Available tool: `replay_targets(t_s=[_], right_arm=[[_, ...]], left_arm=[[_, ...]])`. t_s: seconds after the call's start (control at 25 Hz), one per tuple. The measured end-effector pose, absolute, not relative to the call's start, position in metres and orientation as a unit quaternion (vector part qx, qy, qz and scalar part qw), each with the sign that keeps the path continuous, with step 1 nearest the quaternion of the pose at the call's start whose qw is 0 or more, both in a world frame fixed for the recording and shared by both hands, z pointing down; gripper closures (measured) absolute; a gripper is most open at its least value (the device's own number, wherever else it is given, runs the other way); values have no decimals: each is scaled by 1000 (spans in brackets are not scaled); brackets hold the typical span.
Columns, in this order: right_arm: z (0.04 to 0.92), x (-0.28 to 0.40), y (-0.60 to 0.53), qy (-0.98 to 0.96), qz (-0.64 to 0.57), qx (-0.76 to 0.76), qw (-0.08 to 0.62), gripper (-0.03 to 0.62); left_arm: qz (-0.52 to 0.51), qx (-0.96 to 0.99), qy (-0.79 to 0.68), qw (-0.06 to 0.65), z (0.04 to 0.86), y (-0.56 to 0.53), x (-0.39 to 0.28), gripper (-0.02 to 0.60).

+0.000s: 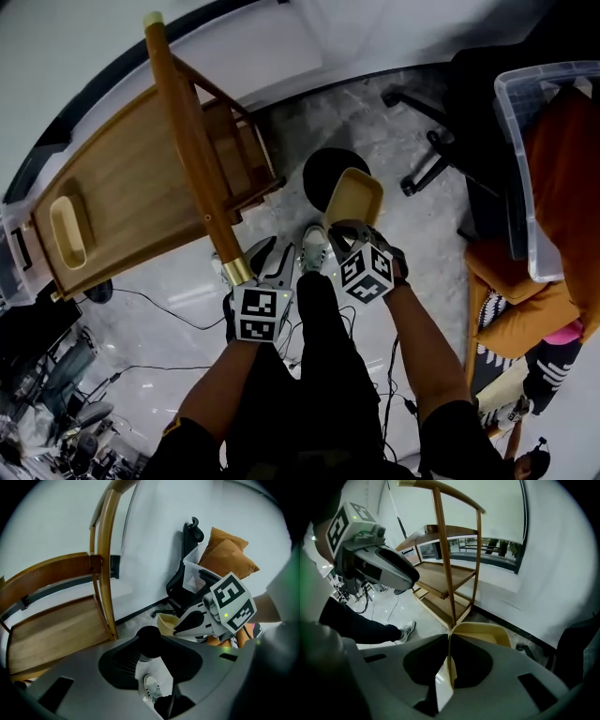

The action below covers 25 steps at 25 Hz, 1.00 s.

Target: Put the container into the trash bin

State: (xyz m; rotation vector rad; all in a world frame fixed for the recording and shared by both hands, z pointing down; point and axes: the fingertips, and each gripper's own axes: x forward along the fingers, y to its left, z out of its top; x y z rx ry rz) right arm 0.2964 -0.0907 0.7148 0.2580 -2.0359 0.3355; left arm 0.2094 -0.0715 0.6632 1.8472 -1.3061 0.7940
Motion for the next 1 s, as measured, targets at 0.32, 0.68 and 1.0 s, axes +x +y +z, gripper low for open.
replay_targets(t_s=[0.32, 0.68, 1.0], right_arm=[[771, 291, -104, -844, 158, 116, 500, 559], [816, 287, -120, -839, 179, 119, 500, 559], [843, 296, -119, -830, 192, 107, 513, 559]], left_arm=[[323, 713, -499, 371, 707, -79, 212, 453], [334, 705, -502, 375, 740, -95, 207, 453], [337, 698, -498, 389, 753, -87, 212, 452]])
